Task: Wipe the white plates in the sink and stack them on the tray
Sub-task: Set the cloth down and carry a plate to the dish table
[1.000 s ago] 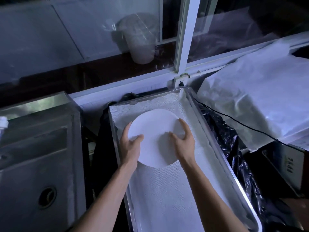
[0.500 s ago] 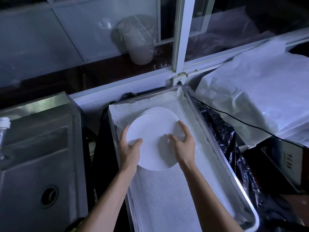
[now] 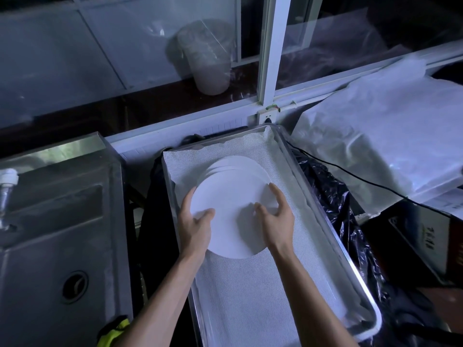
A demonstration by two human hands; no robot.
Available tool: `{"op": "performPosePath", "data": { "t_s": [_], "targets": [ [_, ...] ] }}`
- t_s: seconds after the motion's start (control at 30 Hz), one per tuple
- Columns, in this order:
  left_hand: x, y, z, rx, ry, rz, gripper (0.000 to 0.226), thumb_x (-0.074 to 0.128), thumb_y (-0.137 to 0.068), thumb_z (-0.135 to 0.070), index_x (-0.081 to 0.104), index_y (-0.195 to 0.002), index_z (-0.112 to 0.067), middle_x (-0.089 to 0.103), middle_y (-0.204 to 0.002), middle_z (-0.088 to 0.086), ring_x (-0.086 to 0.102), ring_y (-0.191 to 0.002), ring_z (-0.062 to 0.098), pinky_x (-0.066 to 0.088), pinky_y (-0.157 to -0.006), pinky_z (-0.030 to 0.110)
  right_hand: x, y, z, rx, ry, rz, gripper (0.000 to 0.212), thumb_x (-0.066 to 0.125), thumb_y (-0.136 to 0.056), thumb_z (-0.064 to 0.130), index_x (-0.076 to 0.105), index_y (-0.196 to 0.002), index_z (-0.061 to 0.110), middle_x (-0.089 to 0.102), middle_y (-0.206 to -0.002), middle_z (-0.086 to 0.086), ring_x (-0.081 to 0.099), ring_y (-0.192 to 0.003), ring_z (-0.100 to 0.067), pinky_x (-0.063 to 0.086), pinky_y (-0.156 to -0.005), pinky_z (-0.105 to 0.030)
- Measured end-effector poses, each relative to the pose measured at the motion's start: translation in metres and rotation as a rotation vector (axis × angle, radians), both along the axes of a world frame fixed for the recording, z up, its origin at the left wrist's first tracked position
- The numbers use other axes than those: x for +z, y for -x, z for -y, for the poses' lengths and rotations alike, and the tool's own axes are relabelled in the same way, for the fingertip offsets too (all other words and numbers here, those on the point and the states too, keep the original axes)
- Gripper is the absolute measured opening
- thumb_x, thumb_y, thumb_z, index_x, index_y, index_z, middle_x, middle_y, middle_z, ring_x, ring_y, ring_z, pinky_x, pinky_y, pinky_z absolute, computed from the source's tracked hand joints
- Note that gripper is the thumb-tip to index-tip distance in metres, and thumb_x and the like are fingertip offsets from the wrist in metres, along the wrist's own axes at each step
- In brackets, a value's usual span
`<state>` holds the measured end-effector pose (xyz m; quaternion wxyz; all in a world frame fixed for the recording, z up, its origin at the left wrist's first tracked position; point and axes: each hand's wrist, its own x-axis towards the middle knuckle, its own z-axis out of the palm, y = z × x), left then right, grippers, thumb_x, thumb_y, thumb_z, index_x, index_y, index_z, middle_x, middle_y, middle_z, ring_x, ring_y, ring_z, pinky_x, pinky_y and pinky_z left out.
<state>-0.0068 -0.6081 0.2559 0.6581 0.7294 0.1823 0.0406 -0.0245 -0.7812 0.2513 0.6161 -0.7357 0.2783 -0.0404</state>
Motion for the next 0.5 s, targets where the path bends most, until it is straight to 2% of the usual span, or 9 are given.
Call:
{"op": "performPosePath", "data": {
  "t_s": [0.07, 0.13, 0.27, 0.4, 0.5],
  "targets": [
    [0.000, 0.001, 0.001, 0.001, -0.008, -0.009, 0.065, 0.069, -0.081, 0.005, 0.058, -0.129, -0.039, 0.069, -0.118, -0.009, 0.065, -0.097, -0.008, 0.049, -0.075, 0.008, 0.000, 0.000, 0.000, -0.009, -0.010, -0.010, 0.060, 0.069, -0.083, 0.026, 0.050, -0.136, 0.048, 0.075, -0.096, -0.003, 0.070, -0.080, -0.012, 0.057, -0.072, -0.025],
    [0.002, 0.002, 0.002, 0.006, -0.018, -0.012, 0.065, 0.069, -0.081, 0.006, 0.059, -0.129, -0.037, 0.069, -0.118, -0.006, 0.064, -0.094, -0.011, 0.049, -0.074, 0.007, 0.000, 0.001, 0.001, -0.014, -0.014, -0.012, 0.060, 0.069, -0.083, 0.026, 0.050, -0.135, 0.048, 0.075, -0.089, 0.000, 0.069, -0.074, -0.008, 0.055, -0.070, -0.025],
    [0.004, 0.005, 0.004, 0.004, -0.021, -0.003, 0.065, 0.069, -0.082, 0.006, 0.058, -0.133, -0.032, 0.068, -0.118, -0.009, 0.064, -0.096, -0.011, 0.049, -0.075, 0.007, 0.001, 0.004, 0.002, -0.030, -0.027, 0.002, 0.060, 0.067, -0.079, 0.031, 0.049, -0.133, 0.052, 0.075, -0.091, 0.001, 0.069, -0.073, -0.005, 0.054, -0.068, -0.023],
    [0.004, 0.011, 0.006, 0.001, -0.002, -0.020, 0.063, 0.069, -0.082, 0.007, 0.059, -0.133, -0.030, 0.067, -0.117, -0.013, 0.064, -0.092, -0.011, 0.049, -0.072, 0.007, 0.003, 0.012, 0.003, -0.037, -0.020, 0.010, 0.060, 0.066, -0.080, 0.033, 0.050, -0.134, 0.050, 0.074, -0.100, 0.000, 0.069, -0.087, -0.013, 0.059, -0.083, -0.036],
    [0.002, 0.019, 0.007, 0.003, 0.026, -0.036, 0.063, 0.070, -0.082, 0.006, 0.060, -0.130, -0.034, 0.069, -0.117, -0.010, 0.067, -0.099, 0.001, 0.051, -0.077, 0.011, 0.003, 0.021, 0.006, -0.015, -0.005, 0.012, 0.063, 0.066, -0.079, 0.031, 0.050, -0.139, 0.043, 0.070, -0.119, -0.002, 0.066, -0.107, -0.021, 0.054, -0.097, -0.043]
  ]
}}
